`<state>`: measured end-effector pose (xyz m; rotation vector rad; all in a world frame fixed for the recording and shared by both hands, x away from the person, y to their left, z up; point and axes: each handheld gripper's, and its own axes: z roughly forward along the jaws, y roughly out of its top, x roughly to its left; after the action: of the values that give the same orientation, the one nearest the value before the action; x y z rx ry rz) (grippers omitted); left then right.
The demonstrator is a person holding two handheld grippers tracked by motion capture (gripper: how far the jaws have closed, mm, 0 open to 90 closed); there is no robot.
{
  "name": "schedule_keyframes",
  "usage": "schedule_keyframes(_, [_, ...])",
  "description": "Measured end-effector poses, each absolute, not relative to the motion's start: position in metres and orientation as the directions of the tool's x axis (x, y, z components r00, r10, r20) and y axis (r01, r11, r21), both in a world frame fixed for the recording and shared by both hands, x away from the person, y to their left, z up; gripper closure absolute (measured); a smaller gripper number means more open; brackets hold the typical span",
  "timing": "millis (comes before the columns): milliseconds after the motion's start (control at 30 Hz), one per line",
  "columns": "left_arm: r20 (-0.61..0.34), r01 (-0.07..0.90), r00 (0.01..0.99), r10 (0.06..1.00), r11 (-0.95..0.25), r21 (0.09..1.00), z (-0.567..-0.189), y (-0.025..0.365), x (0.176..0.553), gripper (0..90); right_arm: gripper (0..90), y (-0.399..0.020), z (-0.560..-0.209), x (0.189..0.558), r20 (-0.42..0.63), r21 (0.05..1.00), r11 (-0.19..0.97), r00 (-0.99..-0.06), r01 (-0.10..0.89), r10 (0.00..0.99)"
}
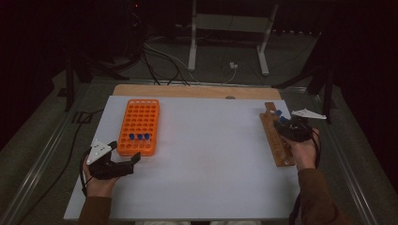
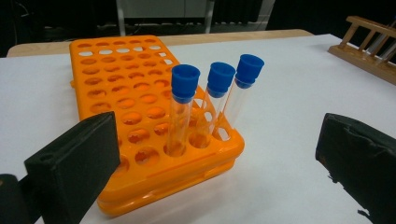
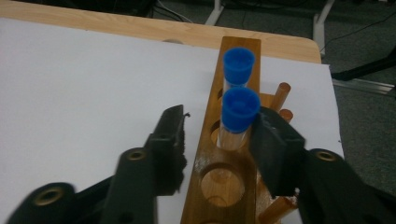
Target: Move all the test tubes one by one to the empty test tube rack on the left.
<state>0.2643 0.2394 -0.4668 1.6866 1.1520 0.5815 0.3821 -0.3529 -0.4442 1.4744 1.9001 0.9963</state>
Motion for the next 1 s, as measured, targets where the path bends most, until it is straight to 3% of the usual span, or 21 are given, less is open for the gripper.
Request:
schedule_keyframes(500, [-0.138, 0.428, 0.437, 0.889, -0.071, 0.901, -0.467, 0.24, 0.265, 0.7, 73.5, -0.355, -0.443, 0.392, -0.022, 0.784, 0.177, -0.258, 0.595, 0.966])
schedule_keyframes(1000, [-0.142, 0.429, 0.436, 0.889, -0.066, 0.901, -0.467, 0.24, 0.265, 0.7, 76.3, -0.356, -0.44, 0.394, -0.012, 0.793, 0.167, -0.258, 0.586, 0.966])
